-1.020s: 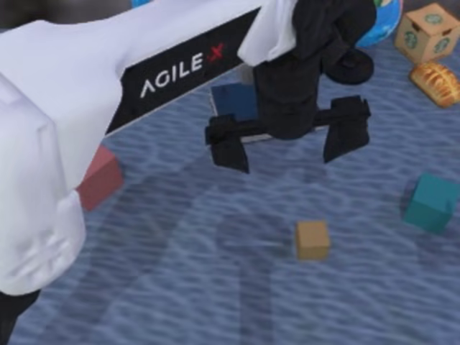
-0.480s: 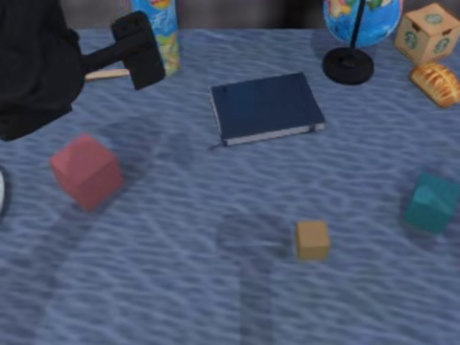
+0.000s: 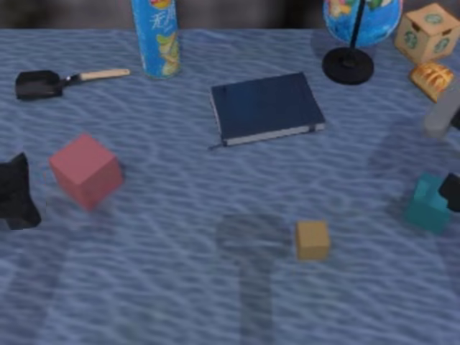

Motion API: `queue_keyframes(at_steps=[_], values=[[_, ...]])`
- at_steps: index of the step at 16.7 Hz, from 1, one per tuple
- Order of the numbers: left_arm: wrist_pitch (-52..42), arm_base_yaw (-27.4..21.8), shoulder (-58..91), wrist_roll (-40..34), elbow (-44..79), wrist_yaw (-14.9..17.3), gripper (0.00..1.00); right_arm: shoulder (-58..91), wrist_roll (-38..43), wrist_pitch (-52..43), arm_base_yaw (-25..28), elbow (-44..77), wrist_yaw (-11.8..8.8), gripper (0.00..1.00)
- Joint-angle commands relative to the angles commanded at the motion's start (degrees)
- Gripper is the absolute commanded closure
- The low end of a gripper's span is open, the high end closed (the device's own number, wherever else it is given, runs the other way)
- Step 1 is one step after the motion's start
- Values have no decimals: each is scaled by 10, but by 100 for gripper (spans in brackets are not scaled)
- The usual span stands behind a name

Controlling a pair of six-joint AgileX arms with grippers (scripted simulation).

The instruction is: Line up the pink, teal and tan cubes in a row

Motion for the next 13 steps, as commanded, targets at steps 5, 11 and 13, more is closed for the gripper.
queue_keyframes(at_steps=[5, 11, 13], values=[[131, 64, -194, 112, -178, 9, 0, 148, -75, -83, 13, 121, 1, 0], [184, 86, -265, 157, -241, 13, 0, 195, -102, -110, 18, 170, 1, 0], [184, 86, -265, 157, -241, 13, 0, 195, -102, -110, 18, 170, 1, 0]])
